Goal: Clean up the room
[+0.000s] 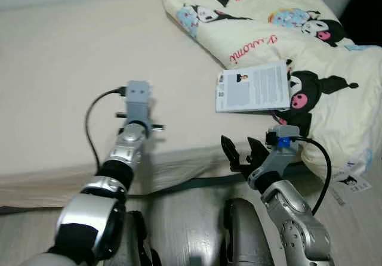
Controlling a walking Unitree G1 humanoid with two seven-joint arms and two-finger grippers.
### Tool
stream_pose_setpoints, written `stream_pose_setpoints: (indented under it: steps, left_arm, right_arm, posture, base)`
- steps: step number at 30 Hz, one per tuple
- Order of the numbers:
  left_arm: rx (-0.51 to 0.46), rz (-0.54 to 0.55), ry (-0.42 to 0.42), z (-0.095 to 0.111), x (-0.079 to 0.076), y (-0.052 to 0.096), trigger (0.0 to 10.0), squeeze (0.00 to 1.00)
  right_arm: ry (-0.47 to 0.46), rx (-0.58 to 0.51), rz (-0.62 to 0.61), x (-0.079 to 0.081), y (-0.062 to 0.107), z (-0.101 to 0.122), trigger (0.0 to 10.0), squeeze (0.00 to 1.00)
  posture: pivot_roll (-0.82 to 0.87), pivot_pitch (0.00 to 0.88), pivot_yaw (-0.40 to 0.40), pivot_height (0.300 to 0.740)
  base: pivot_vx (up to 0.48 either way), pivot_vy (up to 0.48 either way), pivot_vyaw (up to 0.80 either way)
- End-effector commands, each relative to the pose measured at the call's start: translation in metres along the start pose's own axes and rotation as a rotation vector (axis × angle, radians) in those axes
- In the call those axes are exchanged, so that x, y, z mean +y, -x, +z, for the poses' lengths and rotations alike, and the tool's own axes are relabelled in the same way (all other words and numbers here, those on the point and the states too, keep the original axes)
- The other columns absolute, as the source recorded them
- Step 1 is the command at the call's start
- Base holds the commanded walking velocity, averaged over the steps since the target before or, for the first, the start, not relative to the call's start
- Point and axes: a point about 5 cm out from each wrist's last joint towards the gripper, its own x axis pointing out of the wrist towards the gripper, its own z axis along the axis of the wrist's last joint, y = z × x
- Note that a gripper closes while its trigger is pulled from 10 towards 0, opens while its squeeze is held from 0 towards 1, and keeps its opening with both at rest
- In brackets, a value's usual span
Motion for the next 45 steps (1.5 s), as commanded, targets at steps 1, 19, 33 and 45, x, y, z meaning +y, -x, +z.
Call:
stream_pose_setpoints:
  steps: [1,19,33,45]
  left_arm:
    - [0.054,0.053,-0.024,-0.013,0.013,0.001,10.0,0.0]
    - [0.0,0.291,0.039,-0.049,0.134,0.039,10.0,0.0]
    - [0.098,0.171,0.126,-0.107,0.09,0.083,10.0,0.0]
    - [0.142,0.061,0.18,-0.117,0.056,0.102,10.0,0.0]
  right_arm:
    - [-0.01,-0.003,0.007,0.004,-0.001,0.002,10.0,0.0]
    - [0.057,-0.056,0.131,-0.003,-0.049,0.025,10.0,0.0]
    - [0.105,-0.06,0.146,-0.01,-0.071,0.037,10.0,0.0]
    - [0.129,-0.005,0.064,-0.031,-0.067,0.019,10.0,0.0]
  posture:
    - [-0.14,0.389,0.096,0.575]
    - [-0.02,0.255,0.015,0.575]
    - [-0.02,0.174,-0.03,0.575]
    - [-0.03,0.178,-0.035,0.575]
  base:
    - [0.0,0.0,0.0]
    - [0.0,0.0,0.6]
    - [0.0,0.0,0.77]
    - [0.0,0.0,0.78]
